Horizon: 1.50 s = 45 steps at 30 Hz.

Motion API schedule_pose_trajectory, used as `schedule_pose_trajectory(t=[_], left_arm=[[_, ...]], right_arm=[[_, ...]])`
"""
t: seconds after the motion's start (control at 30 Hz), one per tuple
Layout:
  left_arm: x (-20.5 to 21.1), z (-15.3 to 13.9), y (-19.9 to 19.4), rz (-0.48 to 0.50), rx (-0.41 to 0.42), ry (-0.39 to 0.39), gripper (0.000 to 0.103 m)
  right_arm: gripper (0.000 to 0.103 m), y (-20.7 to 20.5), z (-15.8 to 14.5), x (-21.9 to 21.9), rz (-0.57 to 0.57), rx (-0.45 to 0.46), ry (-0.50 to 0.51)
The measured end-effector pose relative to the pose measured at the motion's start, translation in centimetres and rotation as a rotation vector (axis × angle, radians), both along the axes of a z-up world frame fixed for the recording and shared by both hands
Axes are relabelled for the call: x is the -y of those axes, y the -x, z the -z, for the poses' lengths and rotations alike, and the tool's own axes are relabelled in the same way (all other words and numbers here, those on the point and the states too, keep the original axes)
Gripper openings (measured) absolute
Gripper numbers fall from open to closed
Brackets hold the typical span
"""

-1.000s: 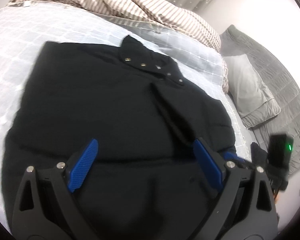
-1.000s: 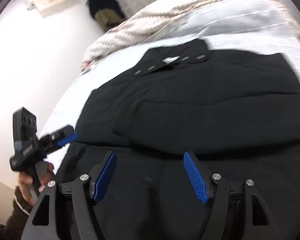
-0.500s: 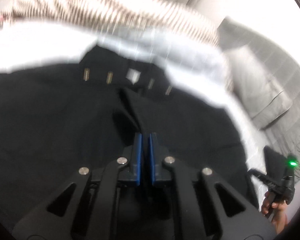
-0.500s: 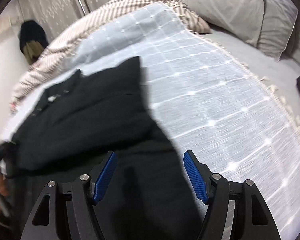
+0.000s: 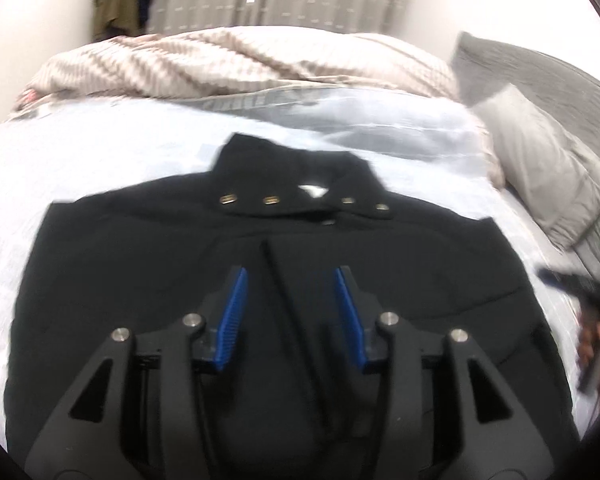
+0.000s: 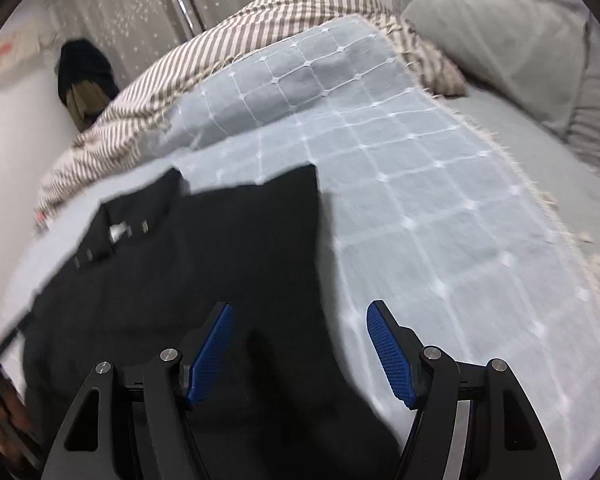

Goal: Fold large clothes

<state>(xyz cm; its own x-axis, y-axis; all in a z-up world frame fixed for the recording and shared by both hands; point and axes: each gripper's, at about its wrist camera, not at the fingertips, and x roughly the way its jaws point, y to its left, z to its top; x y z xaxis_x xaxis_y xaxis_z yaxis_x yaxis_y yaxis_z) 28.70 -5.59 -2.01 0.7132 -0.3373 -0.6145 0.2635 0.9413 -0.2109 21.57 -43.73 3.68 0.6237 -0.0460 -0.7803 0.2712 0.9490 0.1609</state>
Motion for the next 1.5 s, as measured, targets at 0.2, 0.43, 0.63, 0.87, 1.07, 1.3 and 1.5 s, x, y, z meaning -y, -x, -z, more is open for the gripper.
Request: schedule_pose_trajectory(t=[0.2,0.43,0.63,0.87,1.07,1.3,1.5], left_arm=[[2.1,2.7,-0.4,0.142,-0.010,0.057,0.046],[2.1,5.5,-1.6,0.188,-0.120,0.100,0.047],[1.0,3.5,1.0,0.183,-0.105,0.116,0.075],[1.4,4.5,4.2,0.208,-0.157,-0.028,0.076],[-1.8,-0.2,8.5,0.216,-0.166,0.024,0.088],[-7.8,-3.4,13.6,0.149,-0.240,0.059,0.099],[-13.5,-3.6,18.4,0.109,-0.282,0.063,0.099]], right_arm=[[0.021,-6.2,3.1,3.3,0.067,-0.037,-0.215],[0.009,-8.1,5.1,3.4,0.149,-0.102,0.057],[0.018,-3.9,1.6,0.0,0.072,0.019,0.076],[0.044,2.7,4.0,-3.2,-0.043,-0.081,0.301],[0.065,8.8,-0.9,-2.6,-0.091,-0.032,0.177],[0.079,17.3,-6.5,-2.4,-0.069,0.022,0.109],[0.081,24.2,-7.7,-3.1,-0.084,-0.007,0.112]])
